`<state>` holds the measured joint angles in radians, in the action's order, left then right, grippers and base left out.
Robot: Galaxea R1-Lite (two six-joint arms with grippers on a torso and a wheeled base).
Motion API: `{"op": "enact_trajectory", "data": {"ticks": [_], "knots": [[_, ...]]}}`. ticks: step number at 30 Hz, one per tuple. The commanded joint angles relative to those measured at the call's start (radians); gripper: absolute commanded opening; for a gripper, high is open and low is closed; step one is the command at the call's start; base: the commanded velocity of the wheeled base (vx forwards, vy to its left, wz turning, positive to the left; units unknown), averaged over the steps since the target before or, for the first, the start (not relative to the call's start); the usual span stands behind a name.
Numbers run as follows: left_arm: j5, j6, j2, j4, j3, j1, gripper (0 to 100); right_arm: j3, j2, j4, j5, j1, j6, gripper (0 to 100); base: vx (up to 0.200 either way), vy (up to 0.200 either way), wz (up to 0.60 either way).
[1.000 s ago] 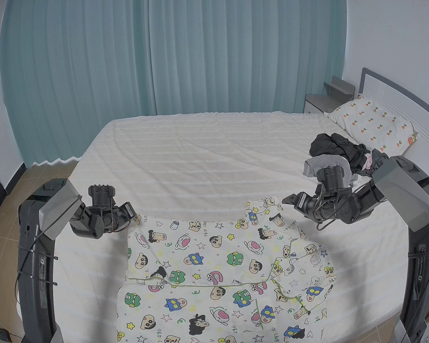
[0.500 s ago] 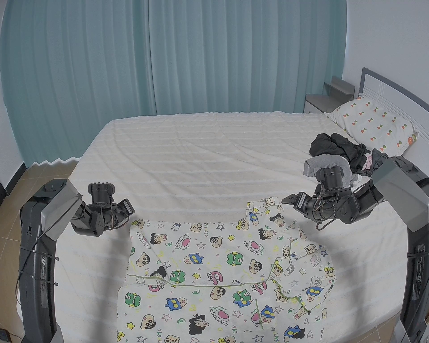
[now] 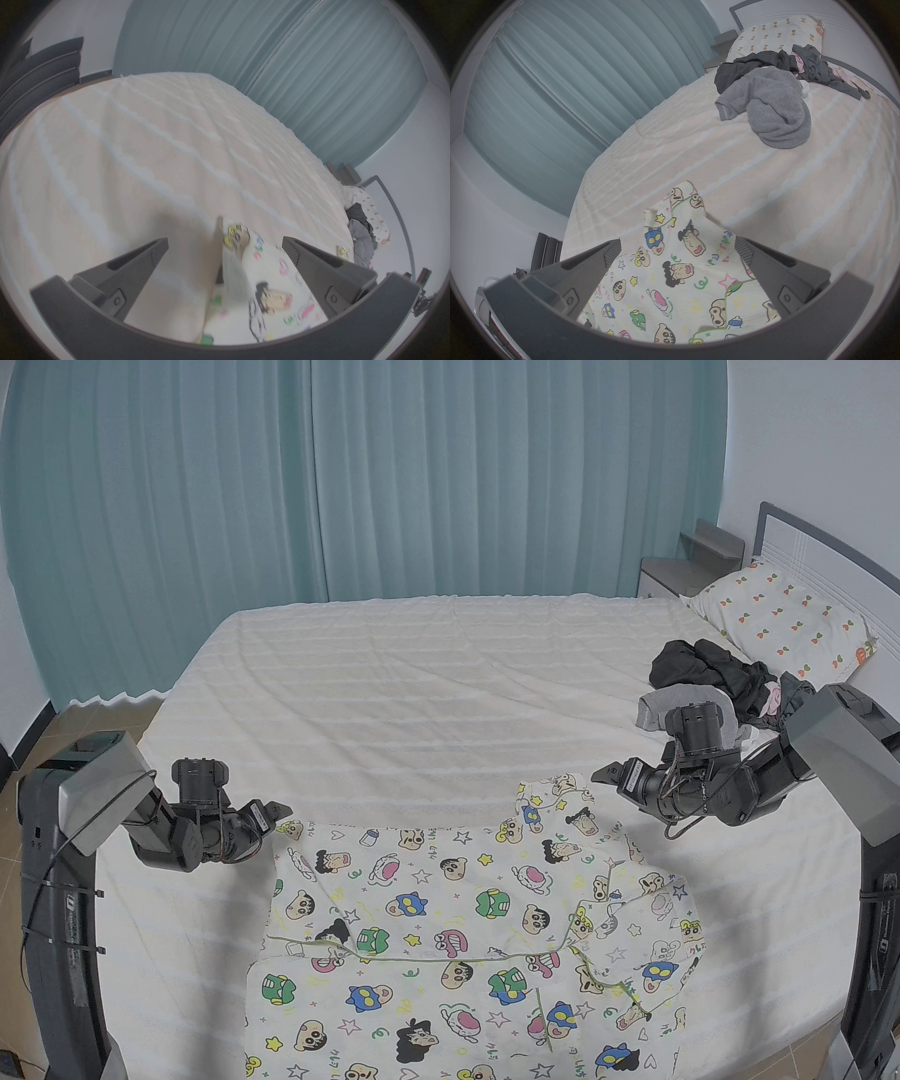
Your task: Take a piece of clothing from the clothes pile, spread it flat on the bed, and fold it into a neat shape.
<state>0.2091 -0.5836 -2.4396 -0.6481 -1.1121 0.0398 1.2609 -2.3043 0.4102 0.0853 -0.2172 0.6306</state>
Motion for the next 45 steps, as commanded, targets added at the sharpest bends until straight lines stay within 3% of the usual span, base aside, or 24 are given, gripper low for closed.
{"op": "enact_trajectory", "data": {"ticks": [1,5,6,8,10,16,27,33,45], "knots": [[0.118,-0.035,0.318,-0.074,0.383,-0.003,100,-0.17,0.201,-0.013,-0.007,-0.031,-0.012,100,0.0,0.0,0.0],[0.13,-0.044,0.435,-0.211,0.63,-0.003,100,-0.439,0.355,0.007,0.002,-0.036,-0.091,100,-0.1,0.0,0.0],[0.13,-0.044,0.438,-0.216,0.64,-0.003,100,-0.446,0.359,0.009,0.002,-0.036,-0.094,100,-0.2,0.0,0.0],[0.141,-0.044,0.482,-0.298,0.764,-0.003,100,-0.606,0.445,0.052,0.04,-0.036,-0.121,100,-0.2,0.0,0.0],[0.144,-0.061,0.502,-0.332,0.819,-0.005,100,-0.69,0.477,0.098,0.071,-0.036,-0.127,100,-0.2,0.0,0.0],[0.184,-0.108,0.504,-0.412,0.92,-0.005,100,-0.87,0.485,0.188,0.073,-0.037,-0.181,100,-0.2,0.0,0.0],[0.191,-0.099,0.465,-0.433,0.982,-0.026,100,-1.005,0.476,0.251,0.077,-0.068,-0.206,100,-0.2,0.0,0.0],[0.184,-0.036,0.425,-0.435,1.0,-0.026,100,-1.025,0.376,0.271,0.071,-0.088,-0.259,100,0.0,0.0,0.0],[0.184,-0.012,0.384,-0.464,1.012,-0.026,100,-1.069,0.034,0.585,-0.01,-0.172,-0.285,100,0.0,0.0,0.0]]}}
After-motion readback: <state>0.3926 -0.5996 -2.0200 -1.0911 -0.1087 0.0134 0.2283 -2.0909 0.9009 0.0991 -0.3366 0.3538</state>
